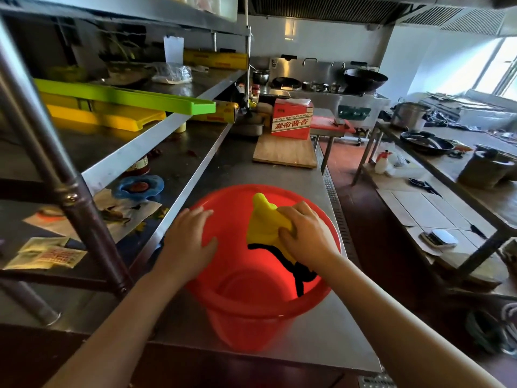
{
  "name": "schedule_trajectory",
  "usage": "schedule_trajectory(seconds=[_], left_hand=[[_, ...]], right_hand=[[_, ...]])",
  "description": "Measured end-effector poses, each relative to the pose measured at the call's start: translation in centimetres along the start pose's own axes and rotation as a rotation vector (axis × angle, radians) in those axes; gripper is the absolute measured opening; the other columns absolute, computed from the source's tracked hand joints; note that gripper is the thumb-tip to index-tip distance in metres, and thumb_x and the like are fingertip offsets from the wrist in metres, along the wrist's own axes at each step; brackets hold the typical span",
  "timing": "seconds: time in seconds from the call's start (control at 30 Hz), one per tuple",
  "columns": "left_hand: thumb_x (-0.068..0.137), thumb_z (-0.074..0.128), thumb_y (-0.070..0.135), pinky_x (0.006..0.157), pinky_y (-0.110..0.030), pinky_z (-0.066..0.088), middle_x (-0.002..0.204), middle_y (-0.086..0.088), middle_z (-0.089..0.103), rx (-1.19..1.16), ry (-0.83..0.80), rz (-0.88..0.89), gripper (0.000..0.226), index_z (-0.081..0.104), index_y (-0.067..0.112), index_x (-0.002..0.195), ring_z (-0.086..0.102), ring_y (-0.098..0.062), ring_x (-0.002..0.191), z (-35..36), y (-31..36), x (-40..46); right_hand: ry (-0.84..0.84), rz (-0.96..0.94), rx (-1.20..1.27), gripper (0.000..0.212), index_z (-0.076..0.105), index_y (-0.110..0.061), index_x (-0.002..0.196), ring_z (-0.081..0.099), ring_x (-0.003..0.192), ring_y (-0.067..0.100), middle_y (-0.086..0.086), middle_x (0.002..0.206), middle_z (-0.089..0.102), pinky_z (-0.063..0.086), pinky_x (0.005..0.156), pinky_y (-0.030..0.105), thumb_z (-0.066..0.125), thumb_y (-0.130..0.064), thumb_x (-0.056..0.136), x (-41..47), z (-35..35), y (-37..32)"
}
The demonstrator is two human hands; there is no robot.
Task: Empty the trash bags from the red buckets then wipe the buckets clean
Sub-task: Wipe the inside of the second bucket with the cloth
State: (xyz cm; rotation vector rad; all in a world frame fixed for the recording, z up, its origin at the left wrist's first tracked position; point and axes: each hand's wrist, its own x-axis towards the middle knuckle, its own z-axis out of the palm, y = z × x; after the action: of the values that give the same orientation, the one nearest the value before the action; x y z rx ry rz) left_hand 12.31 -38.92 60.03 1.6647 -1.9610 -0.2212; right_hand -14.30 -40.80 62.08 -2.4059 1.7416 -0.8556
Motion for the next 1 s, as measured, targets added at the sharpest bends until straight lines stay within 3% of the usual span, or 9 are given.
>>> schedule_trajectory(seconds=[0.07, 0.2, 0.37, 0.5, 0.77, 1.0], left_hand=[[0.092, 0.060, 0.035, 0.118, -0.047, 0.025, 0.155, -0.013, 0.034, 0.088, -0.070, -0.103, 0.068, 0.034, 0.013, 0.150, 0.028, -0.031, 0.145, -0.5, -0.9, 1.6], [0.090, 0.062, 0.028, 0.116, -0.045, 0.028, 0.157, -0.016, 0.028, 0.037, -0.130, -0.248, 0.077, 0.023, 0.008, 0.154, 0.029, -0.031, 0.145, -1.3, -1.1, 5.0], [0.095, 0.049, 0.025, 0.110, -0.046, 0.038, 0.151, -0.016, 0.041, 0.052, -0.275, -0.393, 0.069, 0.018, 0.015, 0.156, 0.044, -0.034, 0.135, -1.0, -1.1, 5.8], [0.098, 0.046, 0.013, 0.103, -0.044, 0.042, 0.141, -0.016, 0.052, 0.051, -0.165, -0.326, 0.059, 0.027, 0.016, 0.154, 0.053, -0.034, 0.126, -0.6, -1.4, 4.7], [0.101, 0.049, 0.012, 0.107, -0.041, 0.040, 0.145, -0.012, 0.051, -0.052, -0.032, -0.201, 0.053, 0.032, 0.015, 0.152, 0.050, -0.030, 0.131, -0.7, 1.0, 3.3], [0.100, 0.051, 0.009, 0.106, -0.023, 0.031, 0.152, -0.005, 0.043, -0.125, 0.022, 0.068, 0.057, 0.032, 0.016, 0.153, 0.042, -0.019, 0.139, -0.2, 4.8, 3.1]], right_hand=[[-0.006, 0.006, 0.001, 0.046, 0.061, -0.025, 0.127, 0.058, 0.102, 0.026, 0.001, 0.113, 0.057, 0.048, 0.078, 0.035, 0.065, -0.020, 0.081, -0.3, 0.2, 0.2], [-0.004, 0.005, 0.011, 0.046, 0.062, -0.026, 0.126, 0.059, 0.100, 0.027, 0.000, 0.112, 0.058, 0.050, 0.077, 0.037, 0.064, -0.020, 0.081, -0.8, 0.6, 0.4], [0.023, -0.015, 0.005, 0.045, 0.063, -0.025, 0.125, 0.059, 0.096, 0.027, 0.000, 0.109, 0.057, 0.050, 0.075, 0.036, 0.061, -0.025, 0.080, -1.3, 0.7, 0.8], [0.051, -0.021, 0.018, 0.045, 0.064, -0.025, 0.124, 0.059, 0.094, 0.026, 0.000, 0.108, 0.058, 0.048, 0.072, 0.033, 0.060, -0.025, 0.079, -2.0, 0.6, 1.2], [0.019, 0.006, 0.013, 0.046, 0.061, -0.027, 0.126, 0.059, 0.098, 0.025, -0.001, 0.109, 0.056, 0.048, 0.073, 0.034, 0.064, -0.021, 0.081, -3.5, 0.2, 2.5], [-0.126, 0.165, -0.074, 0.045, 0.054, -0.031, 0.130, 0.058, 0.102, 0.028, 0.000, 0.117, 0.052, 0.046, 0.070, 0.034, 0.060, -0.027, 0.086, -4.2, -0.2, 4.6]])
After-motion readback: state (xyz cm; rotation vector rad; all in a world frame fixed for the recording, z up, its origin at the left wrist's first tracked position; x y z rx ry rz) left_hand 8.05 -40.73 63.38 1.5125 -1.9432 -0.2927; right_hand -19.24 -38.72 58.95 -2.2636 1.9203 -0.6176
